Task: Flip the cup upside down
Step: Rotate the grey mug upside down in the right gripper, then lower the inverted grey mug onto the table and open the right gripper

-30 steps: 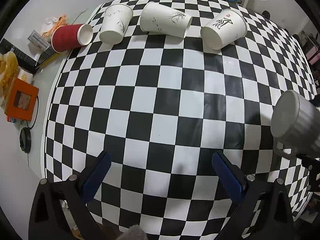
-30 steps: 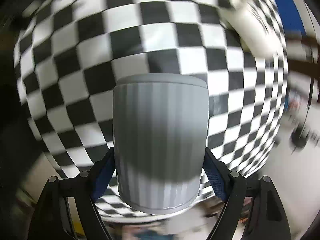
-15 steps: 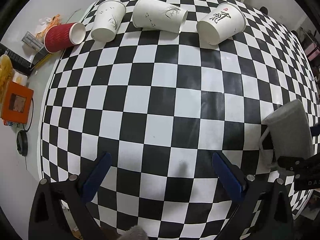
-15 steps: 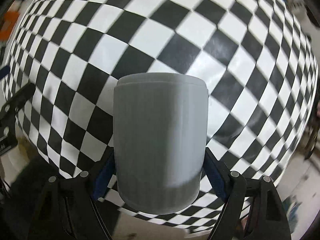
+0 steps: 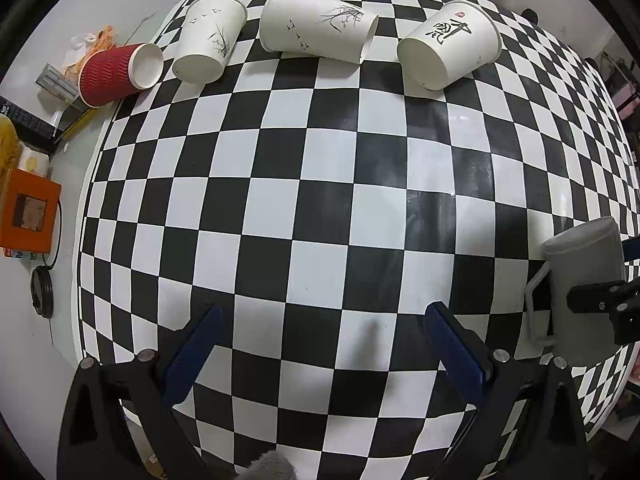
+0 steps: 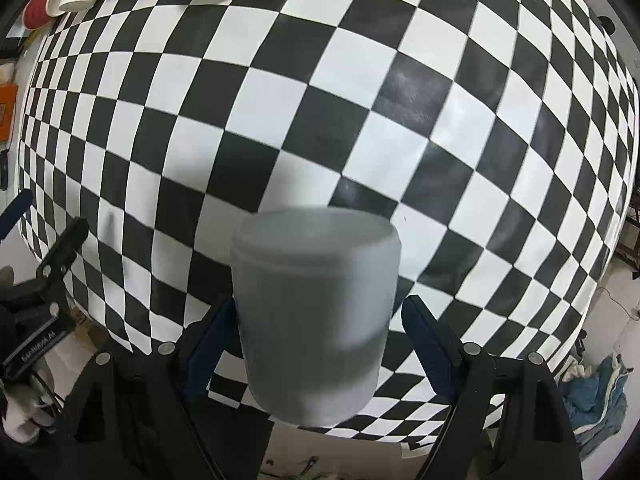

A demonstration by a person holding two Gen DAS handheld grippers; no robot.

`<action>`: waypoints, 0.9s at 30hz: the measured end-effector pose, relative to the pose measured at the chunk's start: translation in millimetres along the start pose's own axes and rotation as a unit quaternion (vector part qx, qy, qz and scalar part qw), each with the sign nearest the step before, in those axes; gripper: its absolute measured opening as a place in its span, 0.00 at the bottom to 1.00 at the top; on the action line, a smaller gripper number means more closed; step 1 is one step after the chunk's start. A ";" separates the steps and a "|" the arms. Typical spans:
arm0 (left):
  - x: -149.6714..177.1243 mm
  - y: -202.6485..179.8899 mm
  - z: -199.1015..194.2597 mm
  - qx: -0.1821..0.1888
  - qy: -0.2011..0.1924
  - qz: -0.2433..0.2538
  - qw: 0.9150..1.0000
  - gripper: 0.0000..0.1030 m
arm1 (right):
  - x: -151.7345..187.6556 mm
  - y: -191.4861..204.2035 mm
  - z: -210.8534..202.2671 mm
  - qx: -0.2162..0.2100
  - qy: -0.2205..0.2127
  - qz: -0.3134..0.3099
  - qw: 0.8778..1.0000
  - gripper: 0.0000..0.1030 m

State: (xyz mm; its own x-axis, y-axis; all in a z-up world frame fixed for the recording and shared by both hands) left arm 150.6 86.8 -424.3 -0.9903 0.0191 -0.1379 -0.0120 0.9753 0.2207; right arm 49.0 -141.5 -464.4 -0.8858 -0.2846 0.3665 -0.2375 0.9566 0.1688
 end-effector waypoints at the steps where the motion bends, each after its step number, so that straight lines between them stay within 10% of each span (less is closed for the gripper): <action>1: -0.6 0.1 0.7 0.000 0.001 -0.001 1.000 1.00 | -6.6 -3.5 -0.1 -0.006 0.003 0.000 1.000 0.84; 10: -9.9 4.5 -3.4 0.006 0.000 -0.014 1.000 1.00 | -16.2 -13.5 -35.1 -0.073 -0.107 0.065 0.990 0.80; 18: -30.4 7.2 12.3 -0.001 0.007 -0.024 1.000 1.00 | -36.0 -31.6 -93.6 -0.053 -0.356 0.129 0.924 0.80; 27: -32.6 -6.0 6.4 0.005 -0.012 -0.011 1.000 1.00 | -10.4 -18.5 -71.9 0.005 -0.453 0.112 0.885 0.81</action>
State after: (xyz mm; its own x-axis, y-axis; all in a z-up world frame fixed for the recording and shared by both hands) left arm 183.8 81.7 -427.3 -0.9863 0.0021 -0.1652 -0.0326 0.9777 0.2073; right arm 91.2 -160.7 -405.5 -0.8663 0.0740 -0.4940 -0.0152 0.9846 0.1742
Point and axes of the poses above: each gripper's, at about its wrist camera, not at the fingertips, and z roughly the way its jaws point, y to its left, x to its underside, the point moved 6 cm from there along z, roughly the way its jaws point, and after that the axes turned 9 degrees about -x, right-handed, at the moved point
